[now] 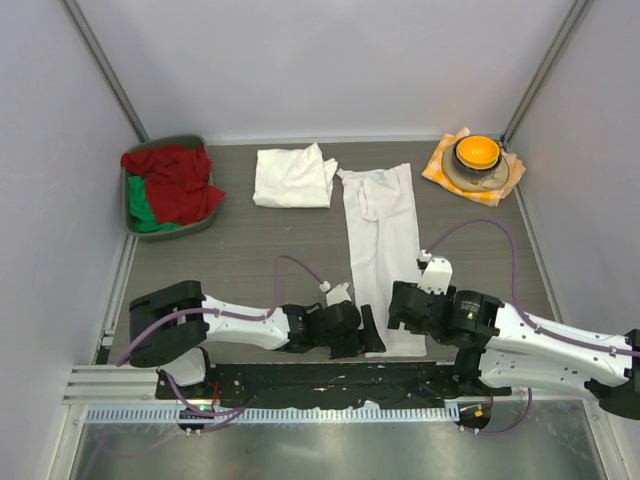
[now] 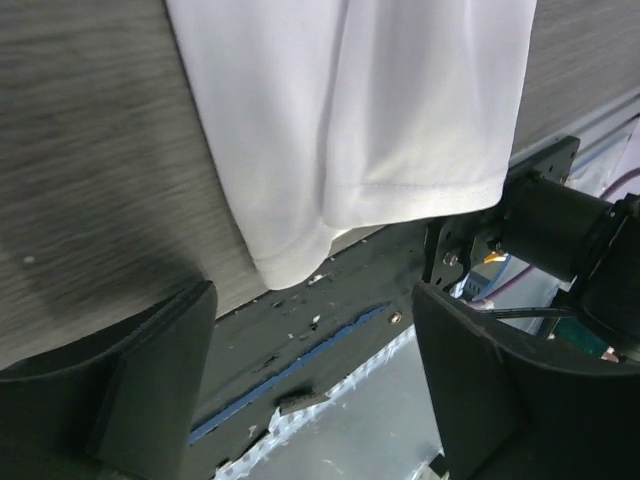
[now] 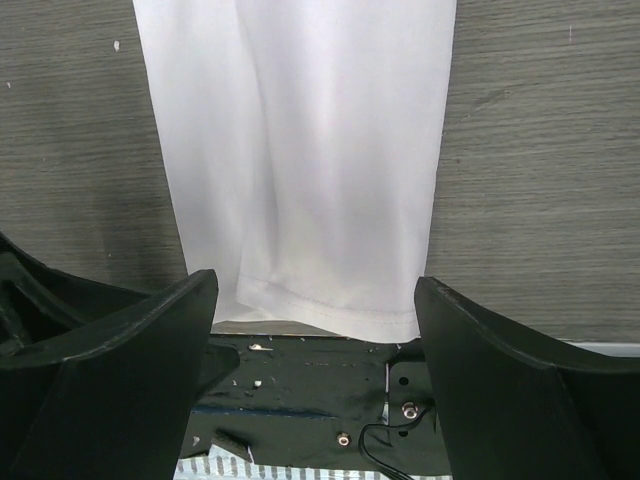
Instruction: Fold and stack the t-shirts
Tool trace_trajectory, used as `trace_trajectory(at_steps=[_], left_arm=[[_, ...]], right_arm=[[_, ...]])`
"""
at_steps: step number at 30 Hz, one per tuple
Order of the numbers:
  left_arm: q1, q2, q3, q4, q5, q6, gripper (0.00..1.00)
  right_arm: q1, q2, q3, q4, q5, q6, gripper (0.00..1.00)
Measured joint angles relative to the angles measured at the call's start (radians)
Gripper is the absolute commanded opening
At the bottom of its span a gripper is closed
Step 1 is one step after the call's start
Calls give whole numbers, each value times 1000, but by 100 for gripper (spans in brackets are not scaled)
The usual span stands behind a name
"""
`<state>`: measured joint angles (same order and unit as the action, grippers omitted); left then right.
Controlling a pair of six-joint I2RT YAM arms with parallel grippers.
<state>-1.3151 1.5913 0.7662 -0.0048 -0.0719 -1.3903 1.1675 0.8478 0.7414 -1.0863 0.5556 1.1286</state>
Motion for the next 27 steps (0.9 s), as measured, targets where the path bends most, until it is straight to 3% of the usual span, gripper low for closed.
trace_trajectory(at_steps=[3,9,13,17,22,24,27], left_arm=[[-21,24,-25,84,3,-41,65],[-26,66,-59,216,4,-80,58],[-16,66,-70,233,-6,-93,55],[-4,66,-76,232,-15,-94,45],[15,66,-100,243,-23,-106,27],[21,66,-111,251,-22,-109,12],[33,68,-129,262,-20,-116,0]], right_arm=[[0,-10,-6,0,-3,6,85],[0,-42,-32,-3,-8,27,85],[0,-64,-45,-12,-11,35,85],[0,-72,-50,-19,-12,44,85],[0,-71,-50,-20,-17,51,84],[0,-69,-50,-21,-18,52,84],[0,-61,-50,-22,-19,53,84]])
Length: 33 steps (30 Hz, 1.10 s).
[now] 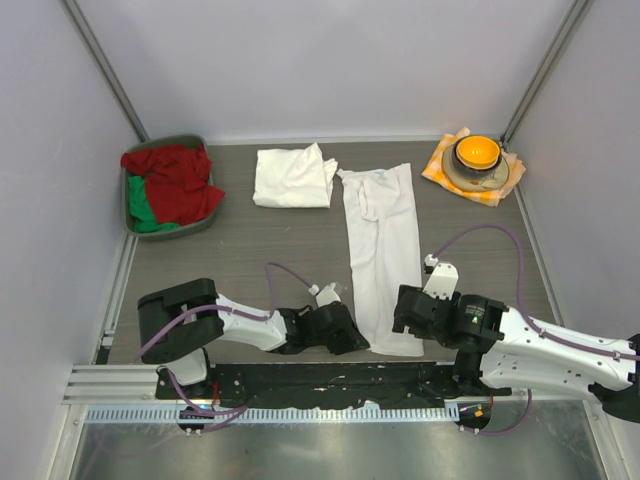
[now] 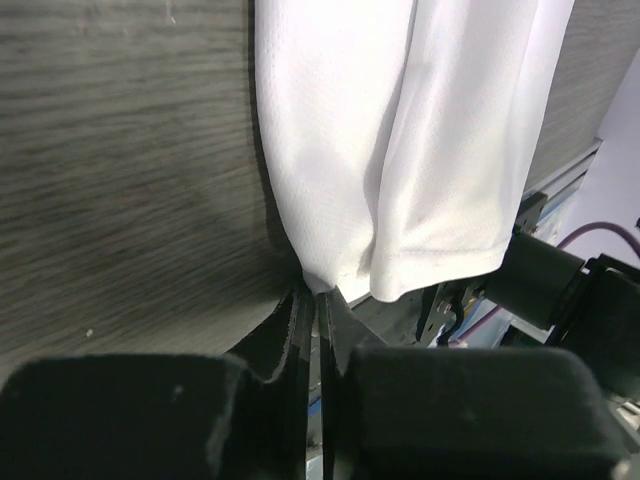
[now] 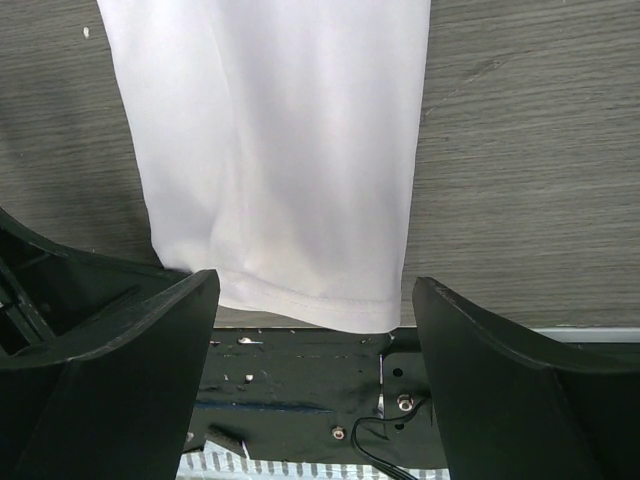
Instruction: Fold and stack the t-shirts
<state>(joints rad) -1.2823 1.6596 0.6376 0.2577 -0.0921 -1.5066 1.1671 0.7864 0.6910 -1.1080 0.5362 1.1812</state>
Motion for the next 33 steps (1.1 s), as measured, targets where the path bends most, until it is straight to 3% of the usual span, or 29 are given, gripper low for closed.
trace_trajectory(at_steps=[9,21,29,33], left_arm=[[32,-55,-81,49,-15,-8,0],[35,-392,-237,-260,-87,-9,0],[35,-389,-231,-272,-90,-8,0],[35,-370,-224,-254,-89,-7,0]], right_arm=[[0,13,-8,7,-25,4,84],[-1,37,-221,194,-216,46,79],[-2,39,-270,343,-305,92,75],[-2,14,-248,340,-304,109,75]])
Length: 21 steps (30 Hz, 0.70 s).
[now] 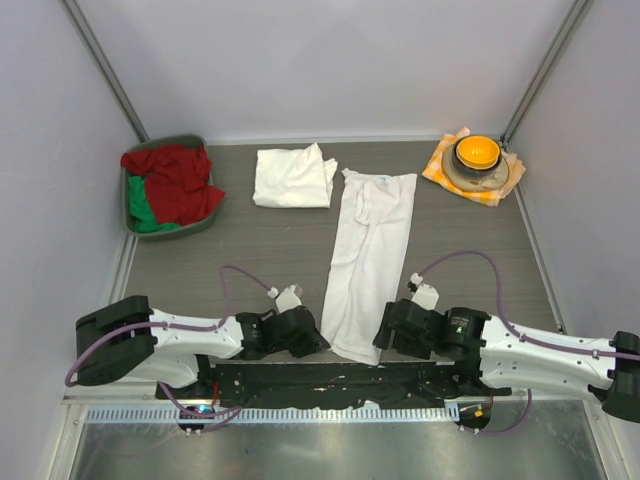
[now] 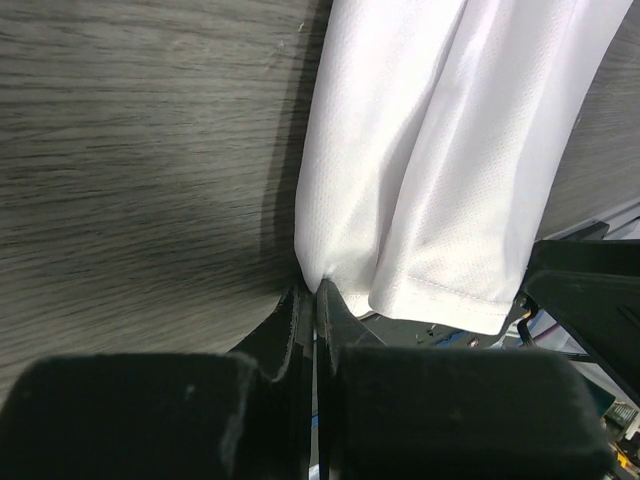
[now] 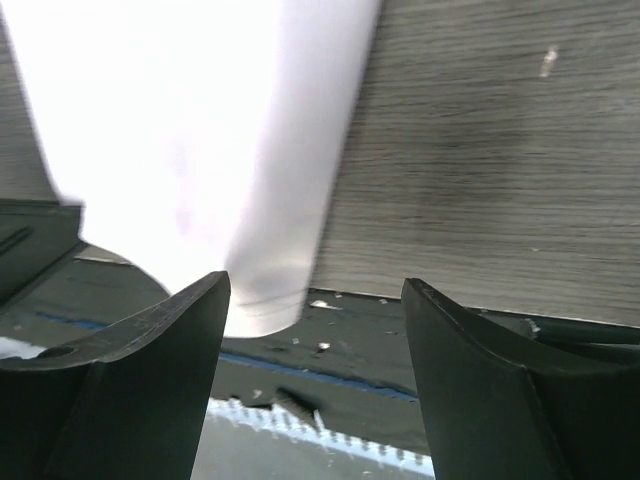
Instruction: Fold and stack the t-shirts
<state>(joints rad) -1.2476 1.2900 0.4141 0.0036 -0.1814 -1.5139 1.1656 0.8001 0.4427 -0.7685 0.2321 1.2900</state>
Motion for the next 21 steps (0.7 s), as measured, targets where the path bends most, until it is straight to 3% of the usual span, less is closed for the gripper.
trace_trajectory(at_steps=[6,15,21], left_arm=[[0,8,1,15,2,2,0],[0,1,-7,19,0,2,0],[0,-57,-47,9,-6,-2,0]], right_arm=[[0,5,35,25,-4,11,75],[24,85,-42,164,-43,58,74],[53,101,-64,259,-50,96,60]])
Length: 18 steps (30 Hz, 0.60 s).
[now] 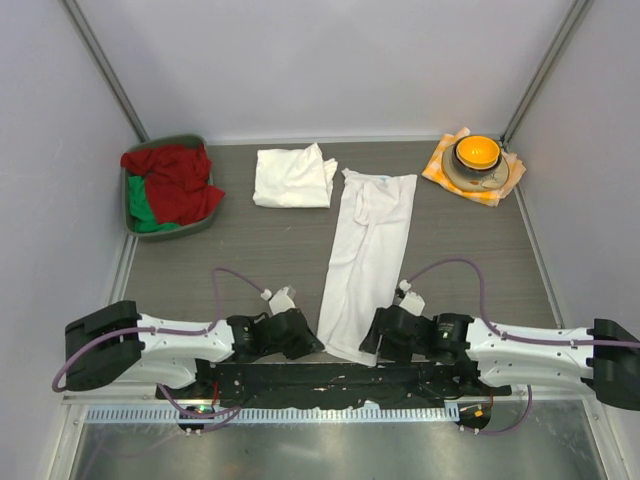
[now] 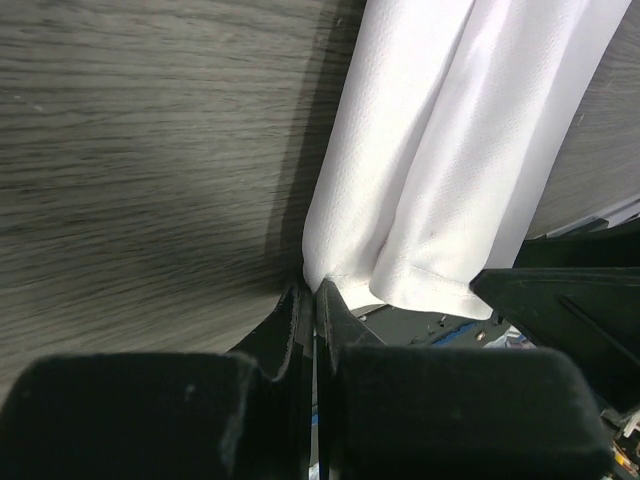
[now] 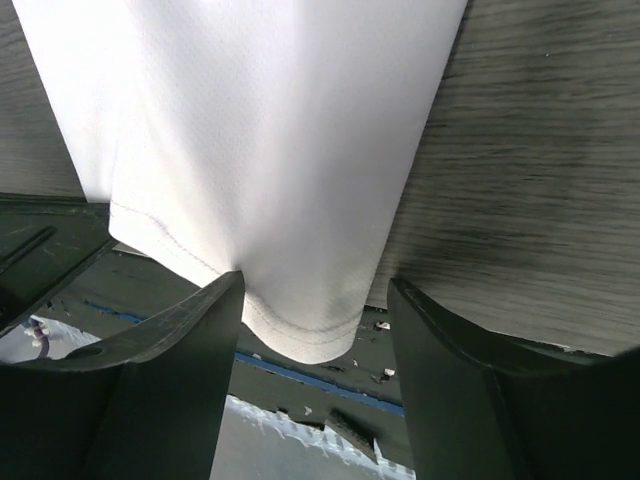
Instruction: Fold and stack the t-shirts
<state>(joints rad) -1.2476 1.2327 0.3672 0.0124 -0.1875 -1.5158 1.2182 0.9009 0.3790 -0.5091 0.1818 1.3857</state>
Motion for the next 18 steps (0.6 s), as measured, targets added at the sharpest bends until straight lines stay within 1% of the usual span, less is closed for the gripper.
trace_trajectory(at_steps=[3,6,13,18], left_arm=[[0,-28,-13,-17,-4,0,0],[-4,-39,-13,-35,-11,0,0],[-24,-41,-12,-40,-31,0,0],[-44,-40,-10,-42,-38,1,0]], right_arm=[[5,-11,-12,0,2,14,51],[9,-46,-25,-37,5,27,48],[11,-121,-67,-63,14,65,46],[11,-83,-74,1,15,81,46]])
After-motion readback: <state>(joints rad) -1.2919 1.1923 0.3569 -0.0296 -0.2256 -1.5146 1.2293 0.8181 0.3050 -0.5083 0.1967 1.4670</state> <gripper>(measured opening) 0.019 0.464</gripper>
